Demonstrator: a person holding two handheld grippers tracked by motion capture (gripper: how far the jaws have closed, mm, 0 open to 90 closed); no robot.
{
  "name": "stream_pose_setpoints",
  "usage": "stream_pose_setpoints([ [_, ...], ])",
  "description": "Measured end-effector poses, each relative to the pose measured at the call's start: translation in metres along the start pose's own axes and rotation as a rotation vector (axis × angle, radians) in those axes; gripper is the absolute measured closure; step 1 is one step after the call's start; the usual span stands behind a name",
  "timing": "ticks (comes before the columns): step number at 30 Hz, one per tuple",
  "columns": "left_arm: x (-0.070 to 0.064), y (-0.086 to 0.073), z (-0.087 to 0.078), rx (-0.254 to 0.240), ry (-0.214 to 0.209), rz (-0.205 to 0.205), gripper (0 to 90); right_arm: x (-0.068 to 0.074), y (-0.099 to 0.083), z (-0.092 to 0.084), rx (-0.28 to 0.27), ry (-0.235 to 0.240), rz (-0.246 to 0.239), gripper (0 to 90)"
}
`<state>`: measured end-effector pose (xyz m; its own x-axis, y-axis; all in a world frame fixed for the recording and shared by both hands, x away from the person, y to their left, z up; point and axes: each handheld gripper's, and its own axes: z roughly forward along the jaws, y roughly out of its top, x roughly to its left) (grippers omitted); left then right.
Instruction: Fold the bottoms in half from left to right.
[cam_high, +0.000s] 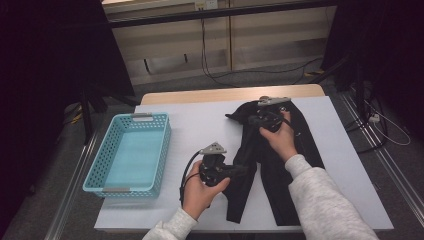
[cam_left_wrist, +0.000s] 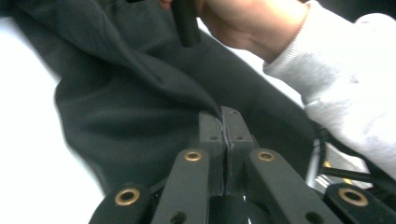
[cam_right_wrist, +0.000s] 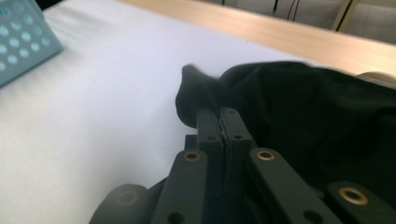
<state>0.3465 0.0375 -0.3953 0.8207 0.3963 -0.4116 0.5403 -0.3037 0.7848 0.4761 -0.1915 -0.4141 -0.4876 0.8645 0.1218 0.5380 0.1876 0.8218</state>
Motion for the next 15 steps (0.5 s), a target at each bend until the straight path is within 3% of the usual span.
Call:
stream_pose_setpoints([
  [3, -0.014, 0.017, 0.013, -0.013, -0.063, 0.027, 88.7, -0.014, 0.009, -0.021, -0.026, -0.029, 0.006, 88.7],
  [6, -0.031, 0.036, 0.027, -0.022, -0.111, 0.092, 88.1, -0.036, 0.021, -0.053, -0.061, -0.109, 0.008, 88.7],
  [7, -0.034, 0.041, 0.031, -0.037, -0.124, 0.112, 85.2, -0.047, 0.025, -0.066, -0.080, -0.150, 0.012, 88.6],
  [8, -0.034, 0.045, 0.033, -0.046, -0.137, 0.122, 74.8, -0.059, 0.026, -0.078, -0.100, -0.176, 0.042, 87.8],
  [9, -0.033, 0.048, 0.034, -0.054, -0.131, 0.133, 61.7, -0.072, 0.025, -0.089, -0.119, -0.195, 0.082, 83.5],
  [10, -0.029, 0.049, 0.032, -0.050, -0.104, 0.148, 54.7, -0.083, 0.022, -0.098, -0.122, -0.222, 0.105, 78.9],
  [12, -0.016, 0.048, 0.026, -0.040, -0.070, 0.137, 51.8, -0.100, 0.012, -0.114, -0.139, -0.288, 0.133, 68.1],
  [14, 0.001, 0.043, 0.018, -0.035, -0.019, 0.112, 45.4, -0.107, 0.002, -0.123, -0.136, -0.280, 0.162, 56.4],
  [15, 0.010, 0.041, 0.015, -0.031, 0.012, 0.104, 41.1, -0.107, -0.004, -0.124, -0.117, -0.267, 0.164, 56.4],
])
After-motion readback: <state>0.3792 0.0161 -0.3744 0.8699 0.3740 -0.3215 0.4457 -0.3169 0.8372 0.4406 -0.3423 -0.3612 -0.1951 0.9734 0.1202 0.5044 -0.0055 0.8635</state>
